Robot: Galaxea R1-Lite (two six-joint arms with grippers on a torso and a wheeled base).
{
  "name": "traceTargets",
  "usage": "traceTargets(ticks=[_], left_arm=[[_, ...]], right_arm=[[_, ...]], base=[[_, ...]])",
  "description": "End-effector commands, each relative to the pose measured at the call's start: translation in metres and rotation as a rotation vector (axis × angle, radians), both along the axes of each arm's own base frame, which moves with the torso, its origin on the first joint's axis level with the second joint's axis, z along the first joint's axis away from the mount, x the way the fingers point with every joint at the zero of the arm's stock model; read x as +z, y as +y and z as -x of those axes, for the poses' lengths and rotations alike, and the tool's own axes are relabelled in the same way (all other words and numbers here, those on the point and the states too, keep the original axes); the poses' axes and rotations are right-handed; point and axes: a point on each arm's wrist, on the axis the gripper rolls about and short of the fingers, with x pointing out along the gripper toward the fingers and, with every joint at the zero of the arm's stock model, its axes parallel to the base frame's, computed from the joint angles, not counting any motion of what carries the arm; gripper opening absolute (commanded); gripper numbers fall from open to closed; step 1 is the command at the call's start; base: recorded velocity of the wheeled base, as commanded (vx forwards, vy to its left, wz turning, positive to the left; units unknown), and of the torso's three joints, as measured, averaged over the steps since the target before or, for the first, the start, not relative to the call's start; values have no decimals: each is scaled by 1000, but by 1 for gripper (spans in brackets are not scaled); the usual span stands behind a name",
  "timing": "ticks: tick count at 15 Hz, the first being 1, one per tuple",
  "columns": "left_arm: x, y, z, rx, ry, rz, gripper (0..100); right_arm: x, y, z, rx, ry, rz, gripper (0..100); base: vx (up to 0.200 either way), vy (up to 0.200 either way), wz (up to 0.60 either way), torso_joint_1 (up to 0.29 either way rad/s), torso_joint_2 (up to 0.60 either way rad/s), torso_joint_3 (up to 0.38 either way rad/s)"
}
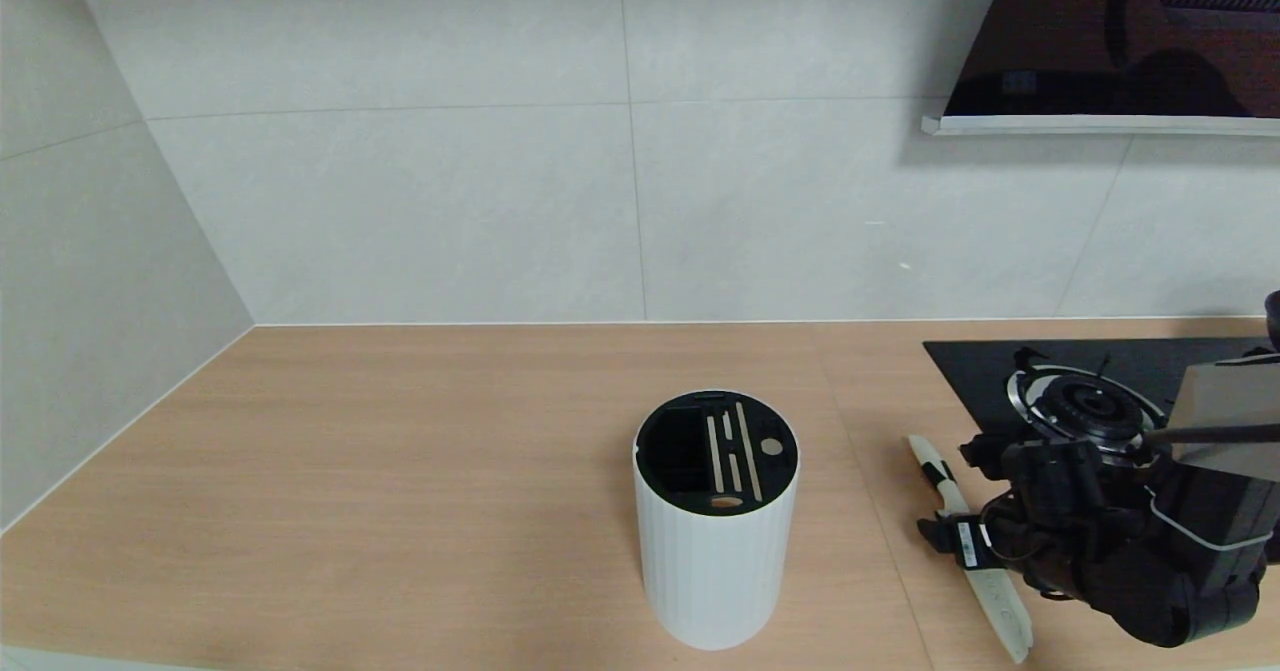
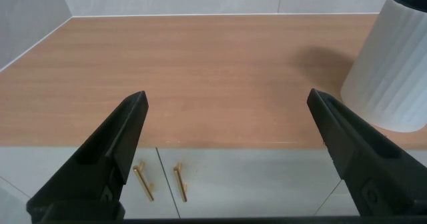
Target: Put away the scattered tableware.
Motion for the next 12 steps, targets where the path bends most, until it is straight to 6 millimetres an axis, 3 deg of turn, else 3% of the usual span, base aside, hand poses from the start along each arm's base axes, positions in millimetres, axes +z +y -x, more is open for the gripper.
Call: traceTargets(ticks=[1,8,12], left_arm=[[0,0,0,0,1,0,100],[0,0,0,0,1,0,100],[0,0,0,0,1,-3,100]], right_arm=[[-2,0,0,0,6,1,0],[-2,1,0,1,0,0,0],[17,1,0,-7,-58,-23,0]], base=[[0,0,0,0,0,0],[0,0,0,0,0,0],[0,0,0,0,0,0]])
